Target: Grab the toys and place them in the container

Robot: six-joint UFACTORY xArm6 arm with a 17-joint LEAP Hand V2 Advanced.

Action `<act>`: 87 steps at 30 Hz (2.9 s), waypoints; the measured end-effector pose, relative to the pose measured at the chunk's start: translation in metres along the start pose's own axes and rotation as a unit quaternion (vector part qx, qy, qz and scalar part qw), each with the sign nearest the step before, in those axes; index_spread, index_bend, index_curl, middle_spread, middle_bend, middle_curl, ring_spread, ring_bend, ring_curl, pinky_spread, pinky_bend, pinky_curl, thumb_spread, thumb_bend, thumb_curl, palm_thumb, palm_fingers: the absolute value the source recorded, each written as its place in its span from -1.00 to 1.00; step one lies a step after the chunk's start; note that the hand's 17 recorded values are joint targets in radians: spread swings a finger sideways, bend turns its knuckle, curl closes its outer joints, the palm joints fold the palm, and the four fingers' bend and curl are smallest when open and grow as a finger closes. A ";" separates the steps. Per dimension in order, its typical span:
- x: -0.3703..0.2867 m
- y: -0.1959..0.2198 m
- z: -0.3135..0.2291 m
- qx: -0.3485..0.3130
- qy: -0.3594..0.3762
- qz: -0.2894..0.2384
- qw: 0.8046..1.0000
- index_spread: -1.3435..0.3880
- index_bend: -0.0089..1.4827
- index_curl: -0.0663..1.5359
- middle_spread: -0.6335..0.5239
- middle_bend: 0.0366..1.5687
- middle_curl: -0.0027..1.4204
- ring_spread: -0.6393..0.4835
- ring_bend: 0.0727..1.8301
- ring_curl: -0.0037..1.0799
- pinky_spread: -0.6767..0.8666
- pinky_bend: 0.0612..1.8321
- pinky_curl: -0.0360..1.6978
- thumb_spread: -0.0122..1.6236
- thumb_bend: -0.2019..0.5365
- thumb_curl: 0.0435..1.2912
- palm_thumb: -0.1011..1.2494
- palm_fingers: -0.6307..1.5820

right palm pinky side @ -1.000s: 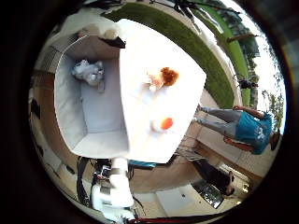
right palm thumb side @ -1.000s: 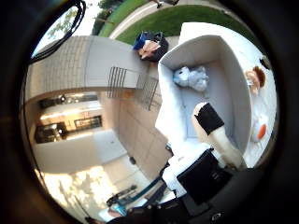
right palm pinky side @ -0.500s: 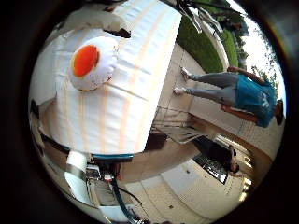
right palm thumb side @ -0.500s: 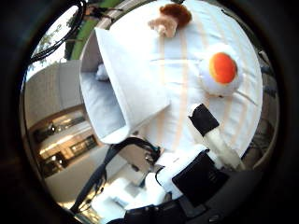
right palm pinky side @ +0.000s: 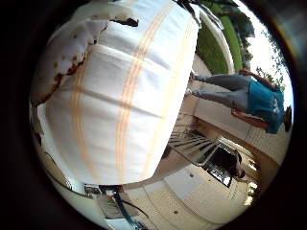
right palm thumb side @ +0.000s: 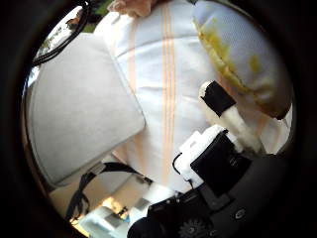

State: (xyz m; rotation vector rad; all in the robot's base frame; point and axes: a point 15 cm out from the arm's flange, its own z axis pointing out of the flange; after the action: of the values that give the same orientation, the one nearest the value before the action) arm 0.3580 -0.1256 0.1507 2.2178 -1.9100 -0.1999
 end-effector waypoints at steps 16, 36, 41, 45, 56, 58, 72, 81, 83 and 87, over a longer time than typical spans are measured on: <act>-0.032 0.047 -0.100 -0.059 -0.043 0.004 0.997 -0.26 -0.31 -0.63 -0.25 0.36 0.24 0.02 0.41 0.34 0.20 0.53 -0.24 0.35 -0.49 -0.14 0.65 0.50; -0.292 0.025 -0.278 0.032 -0.054 -0.175 0.982 -0.60 0.03 -0.35 -0.30 0.61 0.48 -0.09 0.62 0.57 0.06 0.72 0.01 0.42 -0.49 0.01 0.62 0.27; -0.332 -0.020 -0.249 0.043 -0.050 -0.186 0.980 -0.60 0.10 -0.21 -0.28 0.61 0.46 -0.06 0.62 0.54 0.05 0.68 0.02 0.45 -0.56 -0.04 0.45 0.27; -0.344 -0.029 -0.211 -0.009 -0.040 -0.182 0.982 -0.34 0.01 -0.12 -0.18 0.24 0.26 0.13 0.39 0.38 0.16 0.55 -0.03 0.48 -0.55 -0.14 0.36 -0.04; -0.342 -0.026 -0.175 -0.081 -0.030 -0.188 0.978 0.06 -0.48 -0.31 0.17 -0.64 -0.25 0.60 -0.29 -0.20 0.39 0.11 -0.28 0.49 -0.54 -0.28 0.27 -0.70; -0.341 -0.023 -0.182 -0.073 -0.032 -0.195 0.978 0.04 -0.59 -0.36 0.22 -0.74 -0.31 0.64 -0.36 -0.26 0.41 0.04 -0.33 0.48 -0.53 -0.29 0.27 -0.67; -0.209 -0.036 -0.258 0.030 -0.070 -0.105 0.992 0.10 -0.76 -0.53 0.24 -0.81 -0.50 0.67 -0.55 -0.41 0.47 -0.28 -0.53 0.44 -0.53 -0.35 0.28 -0.44; -0.086 -0.077 -0.223 0.017 -0.038 -0.071 0.997 0.14 -0.75 -0.55 0.18 -0.81 -0.51 0.61 -0.60 -0.42 0.41 -0.46 -0.61 0.42 -0.52 -0.35 0.28 -0.42; -0.066 -0.085 -0.206 0.000 -0.010 -0.069 0.998 0.14 -0.75 -0.55 0.17 -0.81 -0.51 0.60 -0.62 -0.42 0.40 -0.49 -0.63 0.41 -0.52 -0.35 0.28 -0.43; -0.046 -0.107 -0.166 -0.032 0.011 -0.075 0.997 0.14 -0.76 -0.56 0.16 -0.82 -0.52 0.60 -0.63 -0.43 0.39 -0.52 -0.64 0.40 -0.52 -0.35 0.29 -0.43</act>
State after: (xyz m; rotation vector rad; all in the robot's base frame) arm 0.4926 -0.0535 0.2836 2.3117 -1.7009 -0.2549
